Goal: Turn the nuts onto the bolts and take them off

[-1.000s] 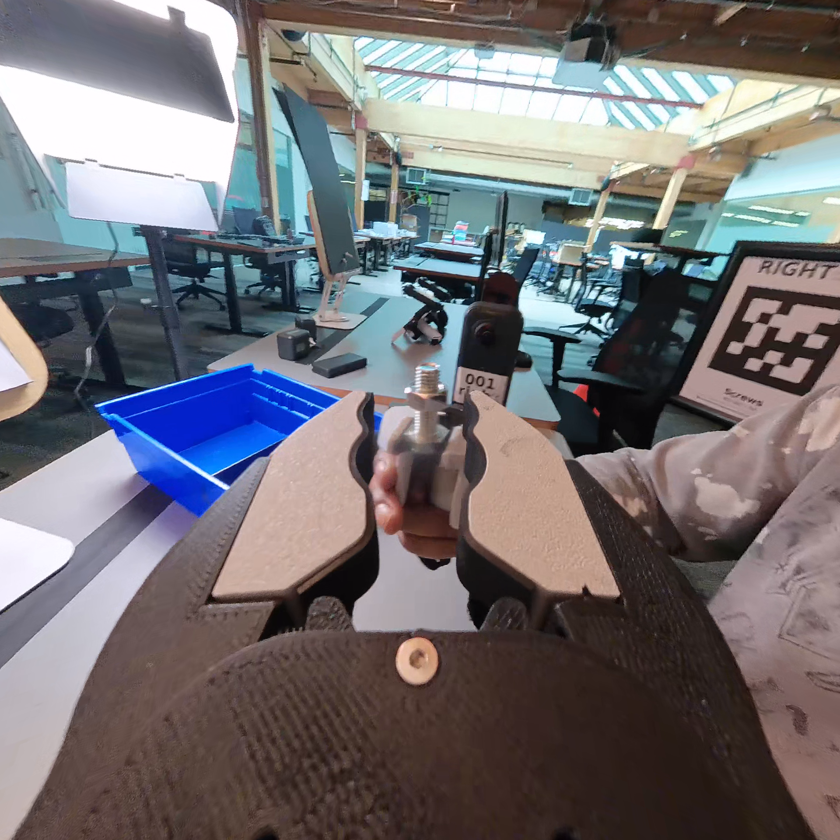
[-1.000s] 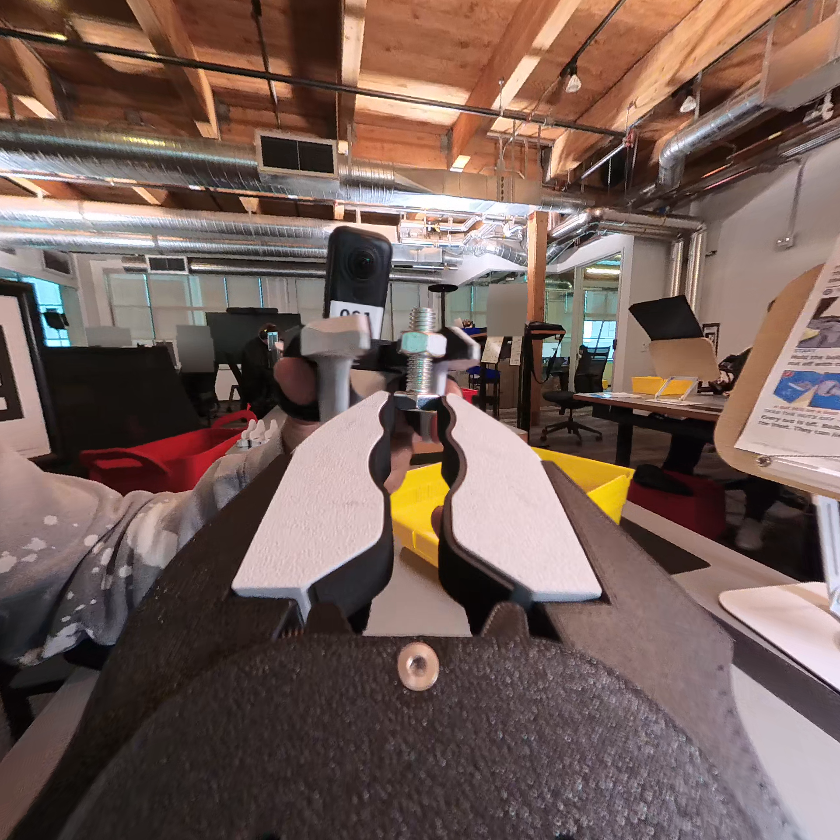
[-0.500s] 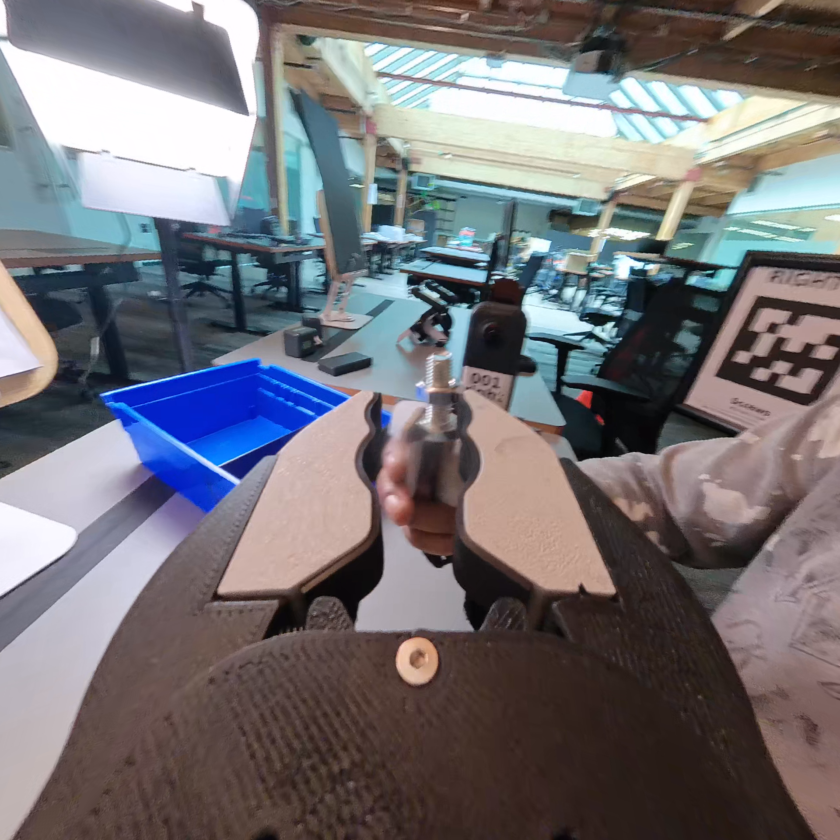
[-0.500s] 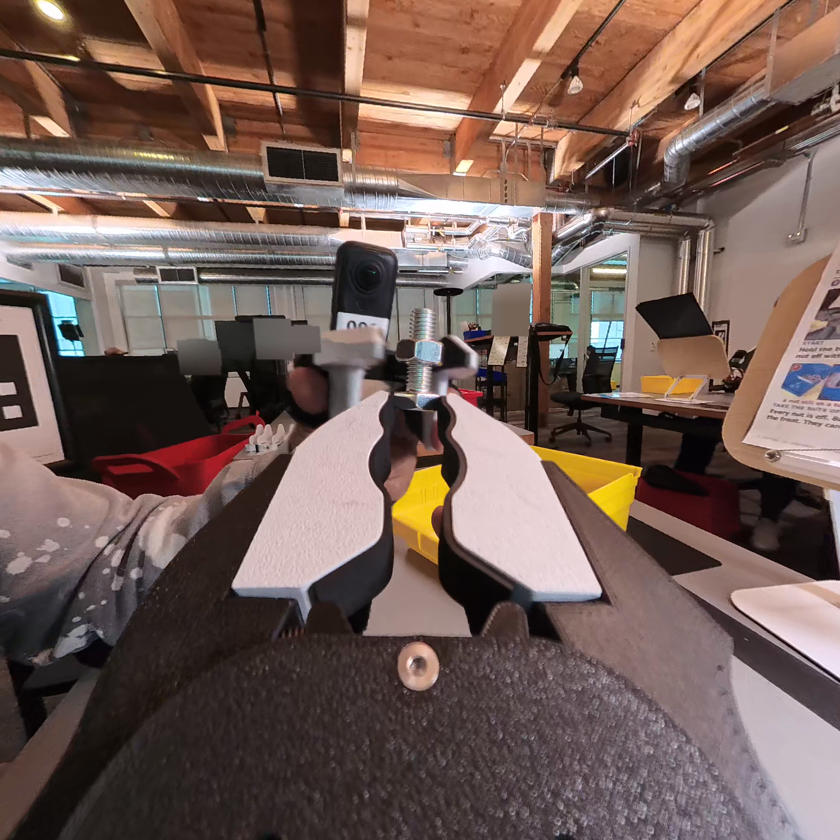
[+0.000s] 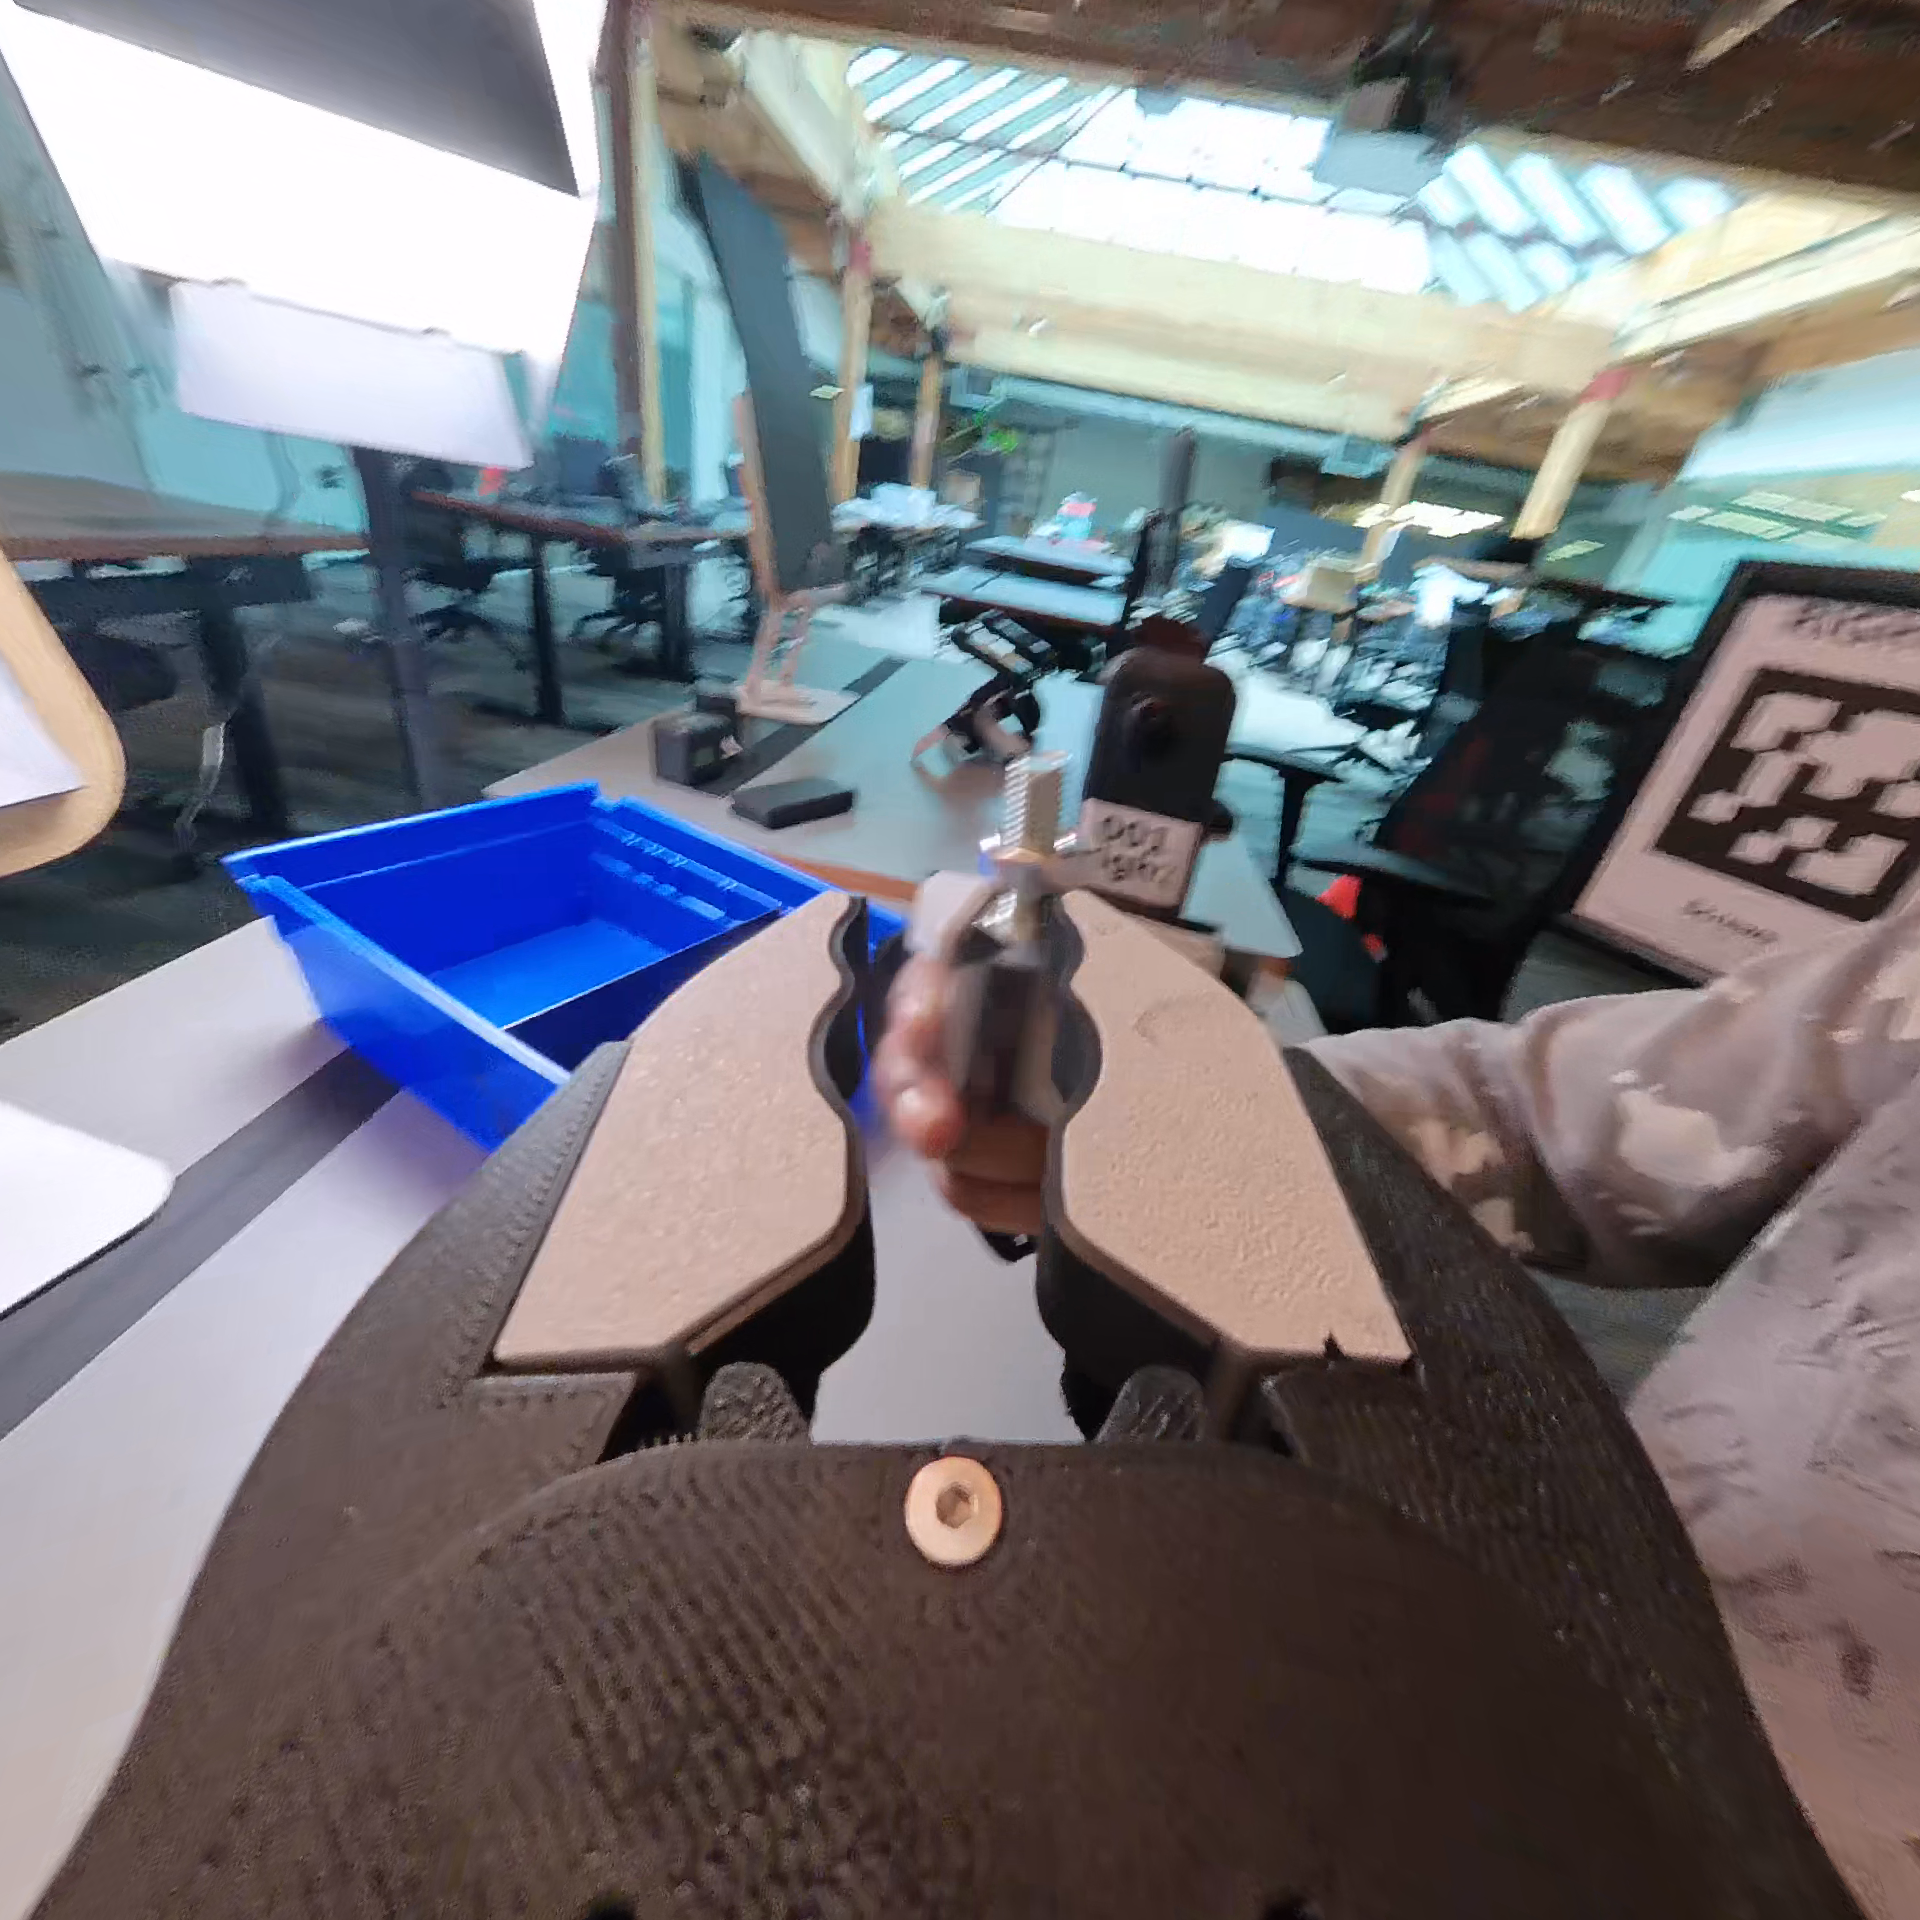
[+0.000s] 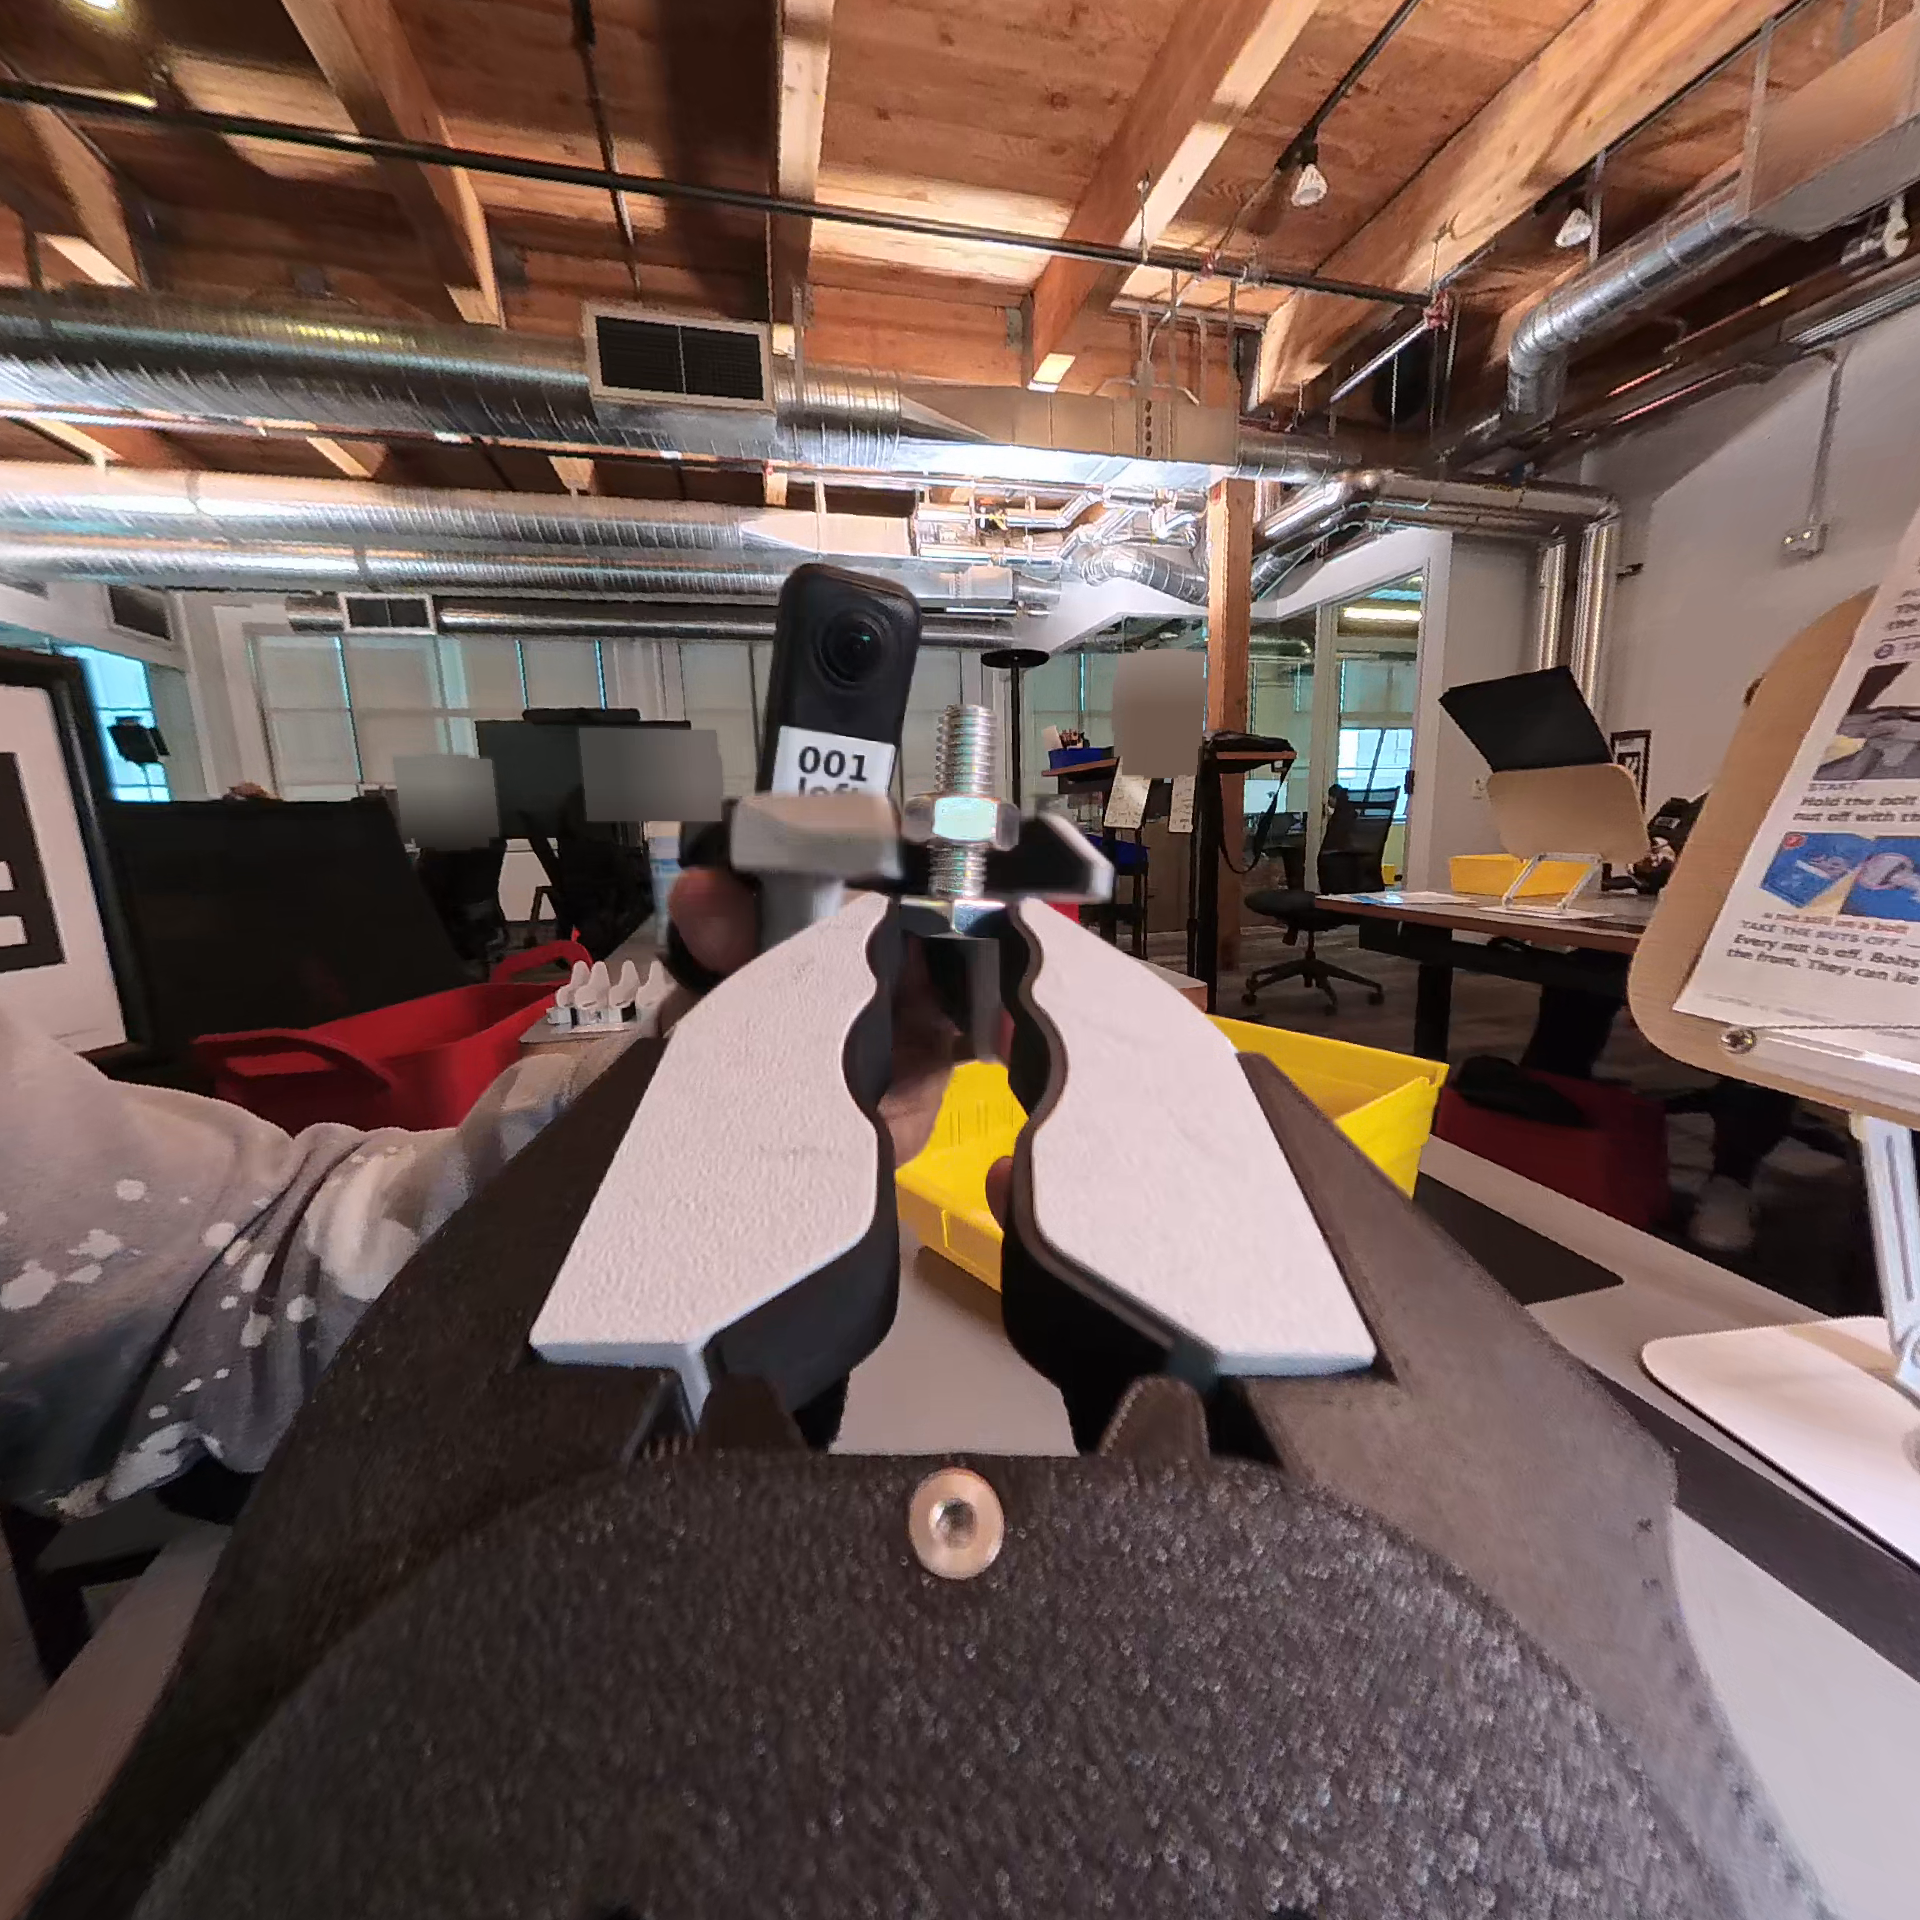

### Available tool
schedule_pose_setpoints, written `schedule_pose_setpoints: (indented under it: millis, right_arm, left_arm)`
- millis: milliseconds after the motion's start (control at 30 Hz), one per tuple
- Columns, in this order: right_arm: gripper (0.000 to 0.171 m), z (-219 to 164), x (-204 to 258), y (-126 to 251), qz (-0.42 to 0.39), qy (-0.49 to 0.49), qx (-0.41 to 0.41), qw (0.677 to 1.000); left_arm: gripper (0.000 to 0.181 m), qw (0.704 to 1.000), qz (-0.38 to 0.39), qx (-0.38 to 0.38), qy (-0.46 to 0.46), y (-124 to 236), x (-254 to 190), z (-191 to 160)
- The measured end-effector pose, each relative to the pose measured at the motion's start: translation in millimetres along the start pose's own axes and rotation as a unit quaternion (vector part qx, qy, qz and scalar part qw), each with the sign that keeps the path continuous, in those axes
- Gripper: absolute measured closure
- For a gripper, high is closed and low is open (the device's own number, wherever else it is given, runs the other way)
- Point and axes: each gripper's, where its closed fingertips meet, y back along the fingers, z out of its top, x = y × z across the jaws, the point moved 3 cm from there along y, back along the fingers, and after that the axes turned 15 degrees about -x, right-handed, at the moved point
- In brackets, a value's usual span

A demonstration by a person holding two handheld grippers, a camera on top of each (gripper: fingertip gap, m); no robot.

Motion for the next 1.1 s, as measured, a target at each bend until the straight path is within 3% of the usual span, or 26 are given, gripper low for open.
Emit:
schedule_pose_setpoints:
  millis: [100, 333, 433, 500, 533, 633, 833, 933, 1000, 1100]
  right_arm:
    - [0.153, 6.7, 8.5, -0.2, 0.032, -0.007, -0.012, 0.999]
    - [0.153, -0.6, -1.1, 1.2, 0.005, 0.0, 0.004, 1.0]
    - [0.153, -4.9, -0.8, 1.0, 0.002, 0.0, 0.01, 1.0]
    - [0.153, 0.5, -0.8, 2.8, 0.011, -0.012, -0.006, 1.0]
    - [0.153, 4.1, 0.8, 3.2, 0.02, -0.021, -0.012, 1.0]
    - [0.153, 7.0, -0.5, 2.6, 0.013, 0.0, -0.007, 1.0]
    - [0.153, -5.1, -4.5, 3.1, -0.002, -0.007, 0.007, 1.0]
    - [0.153, -5.5, -0.6, 1.1, 0.002, -0.002, 0.013, 1.0]
    - [0.154, 1.4, 0.5, 3.1, 0.018, -0.016, -0.01, 1.0]
    - [0.153, 7.4, -0.2, 3.1, 0.016, -0.01, -0.013, 1.0]
  left_arm:
    - [0.166, 0.998, 0.062, -0.025, 0.004, 12.5, 23.0, 10.7]
    - [0.143, 0.999, -0.022, -0.017, 0.035, 4.8, -5.0, 10.0]
    - [0.144, 1.0, 0.007, -0.005, 0.001, 1.1, 1.2, 2.8]
    - [0.167, 0.997, 0.075, -0.017, 0.003, 10.7, 22.2, 9.9]
    - [0.169, 0.995, 0.093, -0.029, -0.001, 17.8, 31.0, 14.8]
    - [0.158, 0.996, 0.08, -0.027, 0.004, 25.3, 30.6, 21.4]
    - [0.144, 1.0, -0.015, -0.005, 0.019, 1.3, -7.2, 4.5]
    - [0.143, 1.0, 0.008, 0.004, -0.007, 2.3, 1.9, 1.4]
    - [0.161, 0.998, 0.065, 0.0, -0.024, 13.3, 21.5, 8.4]
    - [0.157, 0.997, 0.074, -0.012, -0.023, 26.3, 29.9, 18.5]
